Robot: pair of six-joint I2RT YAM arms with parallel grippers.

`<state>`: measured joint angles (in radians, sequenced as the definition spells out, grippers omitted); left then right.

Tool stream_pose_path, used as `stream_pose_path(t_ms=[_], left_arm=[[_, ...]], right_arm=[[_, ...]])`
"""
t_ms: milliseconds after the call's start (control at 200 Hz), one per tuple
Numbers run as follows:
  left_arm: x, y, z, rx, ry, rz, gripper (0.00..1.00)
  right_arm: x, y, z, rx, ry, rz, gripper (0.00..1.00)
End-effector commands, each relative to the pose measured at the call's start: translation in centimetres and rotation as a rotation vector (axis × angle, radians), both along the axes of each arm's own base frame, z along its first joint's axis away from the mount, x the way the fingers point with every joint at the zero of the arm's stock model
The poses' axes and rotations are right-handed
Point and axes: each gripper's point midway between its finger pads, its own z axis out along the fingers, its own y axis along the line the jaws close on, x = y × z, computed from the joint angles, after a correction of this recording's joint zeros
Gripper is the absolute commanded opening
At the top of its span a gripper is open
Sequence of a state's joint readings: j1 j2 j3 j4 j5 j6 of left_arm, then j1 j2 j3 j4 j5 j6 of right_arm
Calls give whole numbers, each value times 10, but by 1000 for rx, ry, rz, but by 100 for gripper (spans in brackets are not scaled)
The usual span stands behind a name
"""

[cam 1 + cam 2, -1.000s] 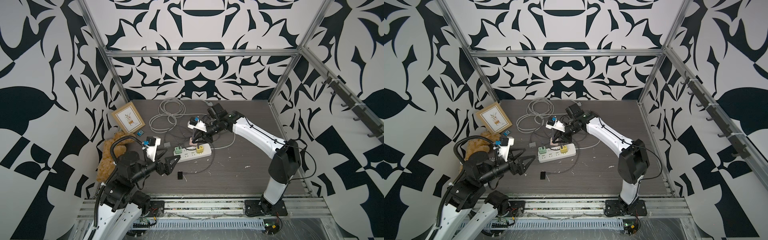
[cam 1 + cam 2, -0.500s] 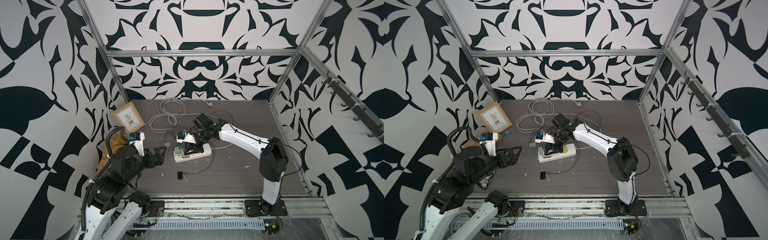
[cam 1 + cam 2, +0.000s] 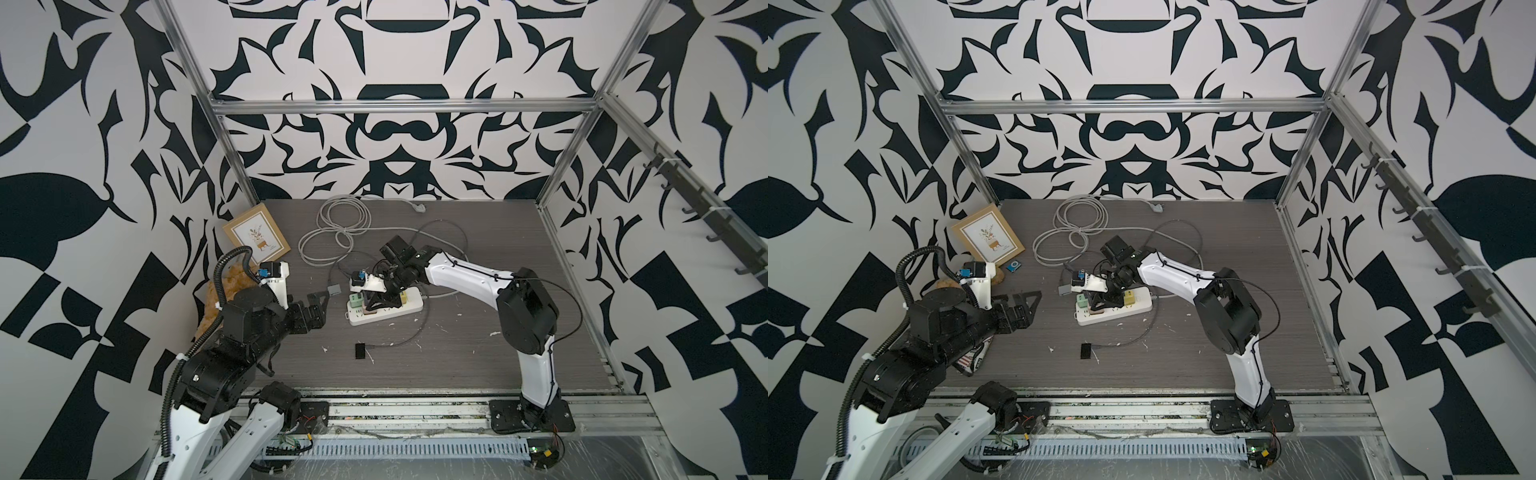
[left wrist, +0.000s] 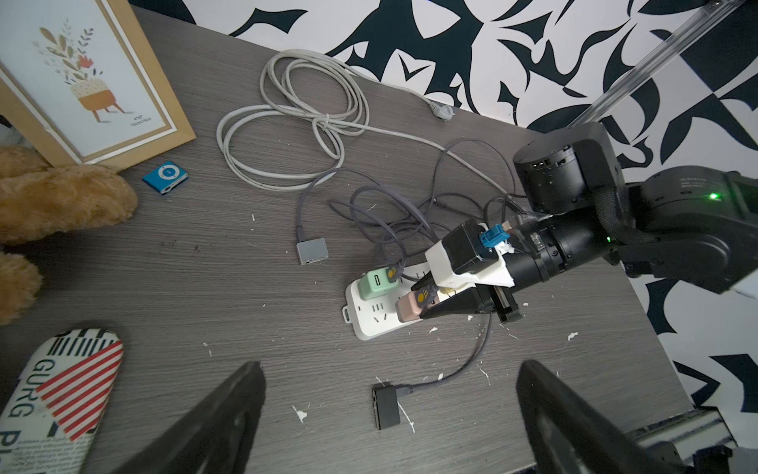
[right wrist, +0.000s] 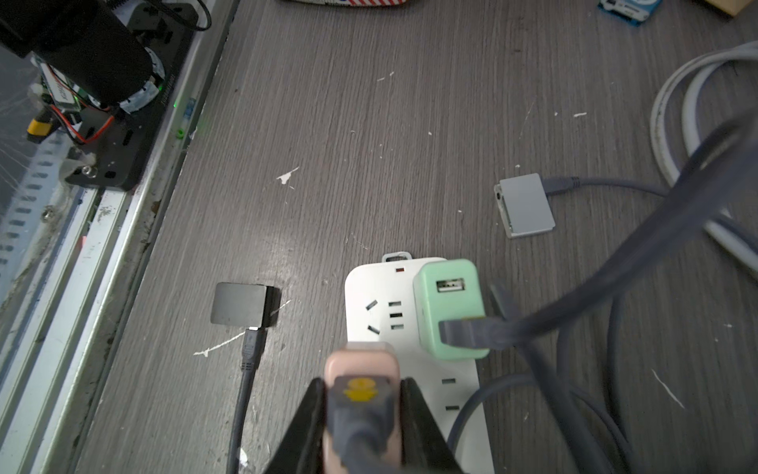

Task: Charge mp3
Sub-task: Insert the plug into the socket.

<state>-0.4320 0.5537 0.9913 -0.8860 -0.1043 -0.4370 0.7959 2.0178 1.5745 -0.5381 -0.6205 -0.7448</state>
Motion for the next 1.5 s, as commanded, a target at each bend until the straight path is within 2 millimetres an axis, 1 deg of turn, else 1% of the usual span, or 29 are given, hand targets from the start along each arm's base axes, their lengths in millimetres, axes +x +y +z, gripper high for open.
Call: stream_pose_path(t_ms=[0,140,280,375,525,665,785,885,1035,1140,1240,1400,1495], left_arm=[[-7,8,5,26,-7,13,99],[-8,9,6,31,-12,14,99],[-7,9,6,35,-12,14,99],[-6,8,6,32,-16,12,99],[-3,6,6,34,-20,4,100],[-3,4,6,32,-18,-5,100],[-2,3,5,29,-21,-7,100],[-2,3,4,25,-25,-7,99],[-1,2,2,23,-24,-12,99],[-1,2,2,24,-25,-13,99],[-2,2,3,26,-31,-16,99],[-4,3,2,31,-35,-17,99],[-4,4,1,34,-32,-16,99]], right_arm=[[11,5,10,46,-63,26,0],[17,-2,9,42,-67,27,0],[16,-11,7,21,-81,48,0],[15,-12,9,21,-84,53,0],[15,-14,3,0,-89,67,0],[20,-16,13,5,-136,54,0],[26,-14,25,26,-223,29,0],[31,-16,27,31,-290,14,0],[32,-16,19,9,-289,28,0],[32,-13,16,23,-285,35,0],[28,-9,14,36,-265,55,0],[21,-10,8,36,-239,87,0],[18,-13,0,16,-232,105,0]])
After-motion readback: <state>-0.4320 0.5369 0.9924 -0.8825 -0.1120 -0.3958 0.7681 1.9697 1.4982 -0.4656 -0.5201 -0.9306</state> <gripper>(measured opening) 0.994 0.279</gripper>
